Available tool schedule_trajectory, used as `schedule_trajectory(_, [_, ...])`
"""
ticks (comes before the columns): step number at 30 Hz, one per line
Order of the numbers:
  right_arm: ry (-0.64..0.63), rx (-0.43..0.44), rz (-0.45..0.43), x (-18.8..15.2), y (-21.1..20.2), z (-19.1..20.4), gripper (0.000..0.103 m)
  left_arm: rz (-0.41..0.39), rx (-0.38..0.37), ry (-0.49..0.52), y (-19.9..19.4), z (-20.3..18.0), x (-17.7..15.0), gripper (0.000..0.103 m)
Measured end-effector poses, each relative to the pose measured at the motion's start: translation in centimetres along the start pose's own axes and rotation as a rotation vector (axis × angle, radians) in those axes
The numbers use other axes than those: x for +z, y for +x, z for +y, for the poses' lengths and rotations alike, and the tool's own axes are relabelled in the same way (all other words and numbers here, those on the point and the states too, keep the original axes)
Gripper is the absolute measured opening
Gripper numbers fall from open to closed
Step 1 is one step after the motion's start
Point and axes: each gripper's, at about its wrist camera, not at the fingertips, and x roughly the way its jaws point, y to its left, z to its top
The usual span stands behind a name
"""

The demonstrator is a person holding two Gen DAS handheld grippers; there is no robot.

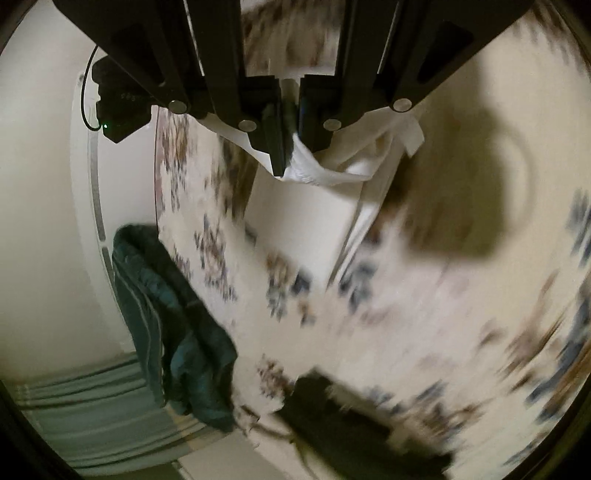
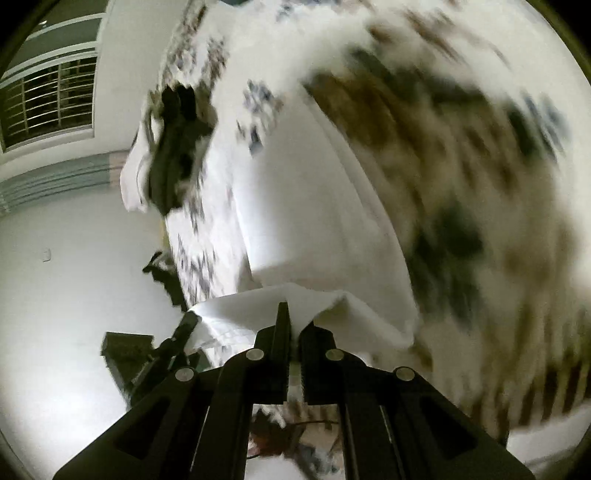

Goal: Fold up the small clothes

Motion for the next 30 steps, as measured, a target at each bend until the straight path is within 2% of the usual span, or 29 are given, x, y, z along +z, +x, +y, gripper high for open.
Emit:
schedule_trajectory(2, [-0.003, -0.011, -0.031, 4.3, 1.3, 1.1, 0.004, 0.003, -0.004, 0.013, 2.8, -0.2, 3.0, 0.004])
schedule_trajectory(5, [0.024, -0.02, -0.057, 10.3, 3.2, 1.9, 0.005, 0.044, -0.033, -0.034, 6.0, 0.4, 6.7, 0.01])
schedule_trajectory(6, [0.034, -0.014, -0.06, 11.6, 3.7, 2.1, 0.007, 0.055, -0.034, -0.064, 7.0, 0.9, 7.9, 0.021])
schedule_trajectory(7, [0.045, -0.011, -0.065, 12.9, 4.2, 2.2, 0.007, 0.049, -0.039, -0.091, 7.6, 1.5, 8.9, 0.038])
schedule_trajectory(8, [0.056, -0.007, -0.074, 13.9, 4.4, 2.4, 0.01, 0.03, -0.051, -0.11, 7.6, 1.9, 9.6, 0.042])
schedule_trajectory(10, [0.067, 0.007, -0.097, 15.1, 4.2, 2.5, 0.028, -0.005, -0.053, -0.13, 7.1, 2.5, 10.5, 0.044])
schedule_trajectory(11, [0.069, 0.015, -0.109, 15.3, 4.2, 2.4, 0.045, -0.012, -0.046, -0.132, 7.0, 2.6, 10.6, 0.044])
schedule_trajectory(12, [0.065, 0.025, -0.131, 15.4, 3.7, 2.3, 0.052, -0.024, -0.026, -0.128, 6.5, 3.0, 10.7, 0.044])
schedule_trajectory(15, [0.049, -0.027, -0.131, 14.5, 3.2, 1.7, 0.052, 0.0, 0.037, -0.083, 6.3, 3.5, 10.1, 0.045])
schedule_trajectory(18, [0.041, -0.086, -0.09, 13.7, 3.9, 0.3, 0.052, 0.087, 0.113, -0.005, 8.6, 3.8, 9.3, 0.045])
schedule_trajectory(21, [0.058, -0.142, -0.051, 14.1, 5.9, -1.2, 0.052, 0.167, 0.12, 0.016, 11.7, 4.4, 9.3, 0.045])
schedule_trajectory(24, [0.07, -0.146, -0.024, 15.0, 7.8, -1.9, 0.052, 0.18, 0.09, 0.024, 13.7, 4.3, 9.6, 0.042])
schedule_trajectory(25, [0.076, -0.122, -0.017, 15.4, 8.4, -1.9, 0.052, 0.161, 0.084, 0.026, 13.9, 4.0, 9.8, 0.033])
schedule_trajectory(26, [0.082, -0.097, -0.02, 15.7, 8.7, -1.9, 0.047, 0.146, 0.077, 0.033, 14.1, 3.8, 9.9, 0.018])
schedule_trajectory(27, [0.082, -0.085, -0.031, 15.8, 8.7, -1.6, 0.023, 0.145, 0.077, 0.038, 14.0, 3.7, 10.2, 0.003])
schedule_trajectory(28, [0.073, -0.097, -0.046, 16.1, 8.8, -1.2, 0.009, 0.138, 0.082, 0.044, 13.9, 3.6, 10.4, 0.003])
schedule_trajectory(30, [0.05, -0.101, -0.077, 16.5, 8.7, -0.1, 0.005, 0.114, 0.081, 0.064, 13.4, 3.4, 10.6, 0.003])
